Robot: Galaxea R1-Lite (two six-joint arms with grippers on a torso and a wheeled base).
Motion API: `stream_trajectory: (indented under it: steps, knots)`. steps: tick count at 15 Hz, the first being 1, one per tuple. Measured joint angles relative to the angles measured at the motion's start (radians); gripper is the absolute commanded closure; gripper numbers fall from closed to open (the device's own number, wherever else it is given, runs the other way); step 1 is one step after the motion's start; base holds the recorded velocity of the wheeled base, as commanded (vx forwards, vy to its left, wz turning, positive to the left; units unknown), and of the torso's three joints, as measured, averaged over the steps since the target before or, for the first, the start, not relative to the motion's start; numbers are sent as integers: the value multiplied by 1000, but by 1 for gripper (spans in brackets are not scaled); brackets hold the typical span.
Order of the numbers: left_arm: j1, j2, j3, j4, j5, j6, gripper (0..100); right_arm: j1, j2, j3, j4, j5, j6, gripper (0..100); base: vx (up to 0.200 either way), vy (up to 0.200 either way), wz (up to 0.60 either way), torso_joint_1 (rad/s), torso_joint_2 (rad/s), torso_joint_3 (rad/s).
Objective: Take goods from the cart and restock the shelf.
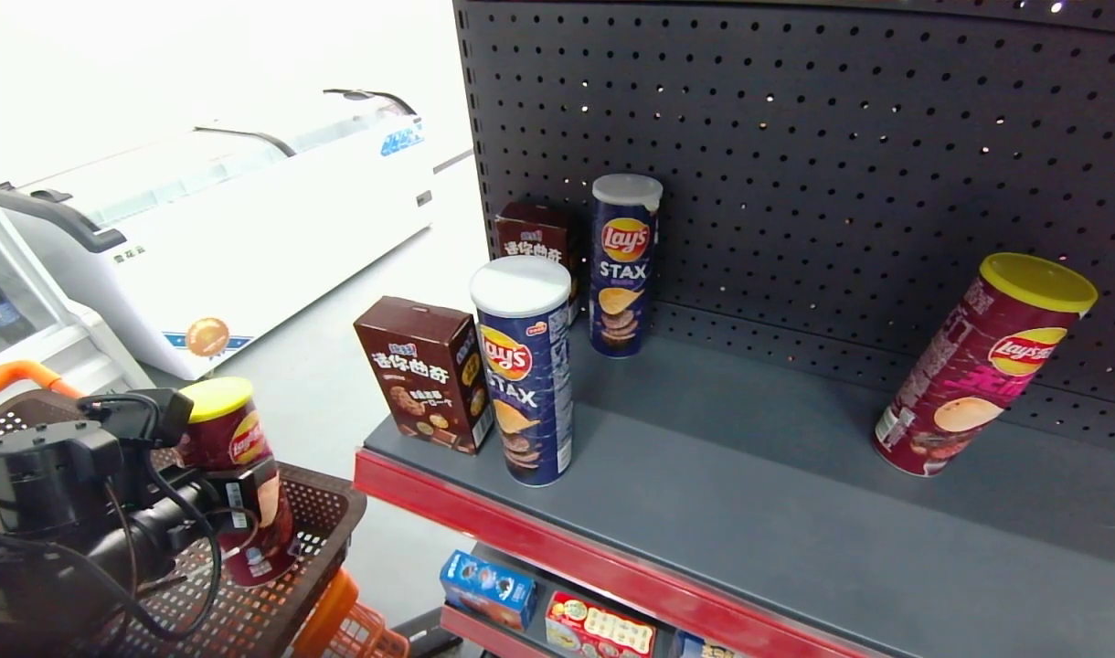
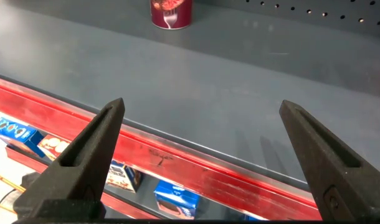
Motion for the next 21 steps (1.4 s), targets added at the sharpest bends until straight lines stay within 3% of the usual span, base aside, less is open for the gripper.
stream_trajectory:
  steps: [5, 11, 15, 21]
  knots:
    - [-17, -90, 7, 64, -12, 6, 100, 1, 0, 0, 0, 0, 0, 0, 0, 0, 0, 0, 0, 0]
    - [-45, -366, -1, 238, -36, 6, 100, 0, 0, 0, 0, 0, 0, 0, 0, 0, 0, 0, 0, 0]
    - [-147, -570, -44, 407, -36, 5, 100, 1, 0, 0, 0, 0, 0, 0, 0, 0, 0, 0, 0, 0]
    - [-246, -680, -111, 413, -36, 6, 100, 1, 0, 0, 0, 0, 0, 0, 0, 0, 0, 0, 0, 0]
